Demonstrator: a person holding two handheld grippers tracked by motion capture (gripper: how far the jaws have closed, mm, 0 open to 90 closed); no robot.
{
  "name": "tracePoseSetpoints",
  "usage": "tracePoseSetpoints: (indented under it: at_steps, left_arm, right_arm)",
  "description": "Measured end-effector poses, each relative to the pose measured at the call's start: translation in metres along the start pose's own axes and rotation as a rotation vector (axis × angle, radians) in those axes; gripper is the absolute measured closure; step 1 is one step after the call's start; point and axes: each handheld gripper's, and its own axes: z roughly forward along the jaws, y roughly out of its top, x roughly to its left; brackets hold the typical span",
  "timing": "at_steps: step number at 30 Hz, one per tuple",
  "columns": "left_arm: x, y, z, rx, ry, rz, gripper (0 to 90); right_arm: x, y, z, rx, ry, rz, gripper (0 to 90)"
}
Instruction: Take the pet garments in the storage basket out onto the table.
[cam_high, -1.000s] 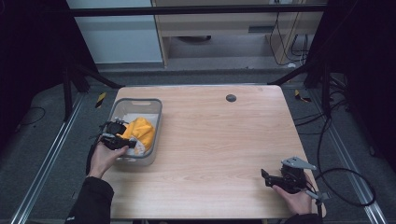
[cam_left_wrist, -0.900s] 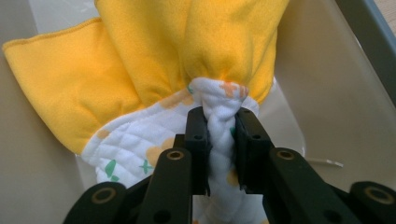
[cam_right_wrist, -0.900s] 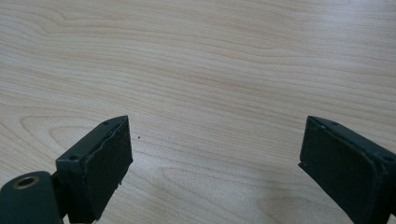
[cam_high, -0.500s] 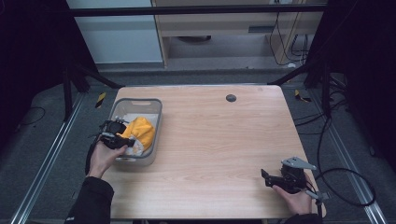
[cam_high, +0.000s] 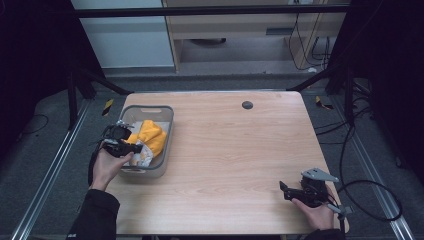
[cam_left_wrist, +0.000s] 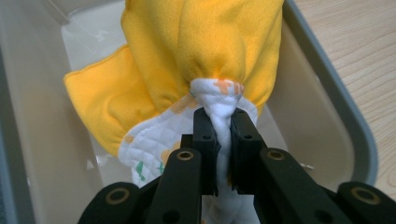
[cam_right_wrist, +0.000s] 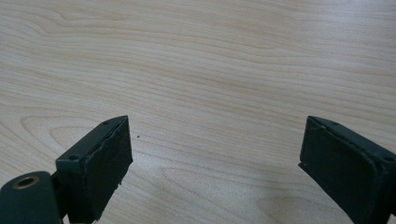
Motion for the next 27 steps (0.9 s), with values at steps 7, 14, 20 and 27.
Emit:
tracePoseSetpoints:
  at_steps: [7,14,20,27]
  left_arm:
    - [-0.004,0.005,-0.013,-0.033,0.002,0.014,83.0]
    - [-0.006,0.008,-0.022,-0.047,0.007,0.023,83.1]
    - [-0.006,0.01,-0.031,-0.067,0.006,0.024,83.1]
    - [-0.007,0.011,-0.04,-0.078,0.012,0.037,83.1]
  right_arm:
    - [0.0,0.0,0.0,-0.001,0.0,0.0,9.1]
    - [0.0,0.0,0.0,0.0,0.0,0.0,9.0]
    - [0.0,0.0,0.0,-0.002,0.001,-0.001,9.0]
    - [0.0,0.0,-0.001,-0.002,0.004,0.005,9.1]
